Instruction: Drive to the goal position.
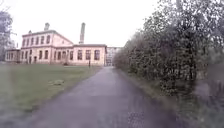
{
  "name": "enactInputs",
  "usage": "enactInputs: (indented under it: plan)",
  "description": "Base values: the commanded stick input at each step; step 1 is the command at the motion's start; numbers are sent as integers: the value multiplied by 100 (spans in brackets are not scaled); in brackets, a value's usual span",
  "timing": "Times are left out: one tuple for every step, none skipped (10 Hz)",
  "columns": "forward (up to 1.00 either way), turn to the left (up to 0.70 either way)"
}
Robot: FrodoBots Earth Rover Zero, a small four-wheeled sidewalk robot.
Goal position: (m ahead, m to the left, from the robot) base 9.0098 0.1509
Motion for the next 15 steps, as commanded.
enactInputs:
  plan:
    - [85,0]
    - [85,0]
    - [85,0]
    - [85,0]
    - [85,0]
    - [85,0]
    - [85,0]
    - [85,0]
    - [85,0]
    - [85,0]
    - [85,0]
    - [85,0]
    - [85,0]
    - [85,0]
    - [85,0]
